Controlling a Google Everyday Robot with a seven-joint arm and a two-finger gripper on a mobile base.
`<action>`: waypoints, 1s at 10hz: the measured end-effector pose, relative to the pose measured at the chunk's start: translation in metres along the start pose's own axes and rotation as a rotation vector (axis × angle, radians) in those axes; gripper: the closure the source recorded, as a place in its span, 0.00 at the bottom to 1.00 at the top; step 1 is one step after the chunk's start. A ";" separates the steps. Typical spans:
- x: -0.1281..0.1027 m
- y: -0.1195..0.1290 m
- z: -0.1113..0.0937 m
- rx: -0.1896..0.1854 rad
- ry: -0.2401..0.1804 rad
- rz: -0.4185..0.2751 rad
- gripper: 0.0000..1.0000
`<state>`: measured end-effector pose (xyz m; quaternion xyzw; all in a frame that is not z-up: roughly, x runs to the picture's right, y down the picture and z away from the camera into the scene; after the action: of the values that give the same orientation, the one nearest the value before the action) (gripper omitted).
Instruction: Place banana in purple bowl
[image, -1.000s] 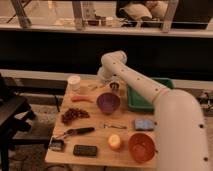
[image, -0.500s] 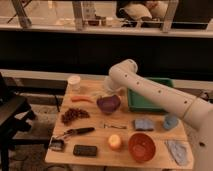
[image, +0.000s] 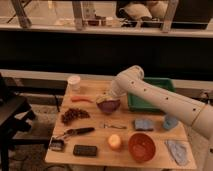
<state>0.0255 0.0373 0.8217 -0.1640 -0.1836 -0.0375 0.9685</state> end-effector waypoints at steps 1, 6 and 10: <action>0.004 -0.001 0.002 0.007 0.006 0.004 1.00; 0.020 0.000 0.003 0.017 -0.034 0.089 1.00; 0.027 0.000 0.001 0.028 -0.077 0.129 1.00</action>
<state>0.0500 0.0372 0.8320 -0.1633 -0.2101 0.0340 0.9633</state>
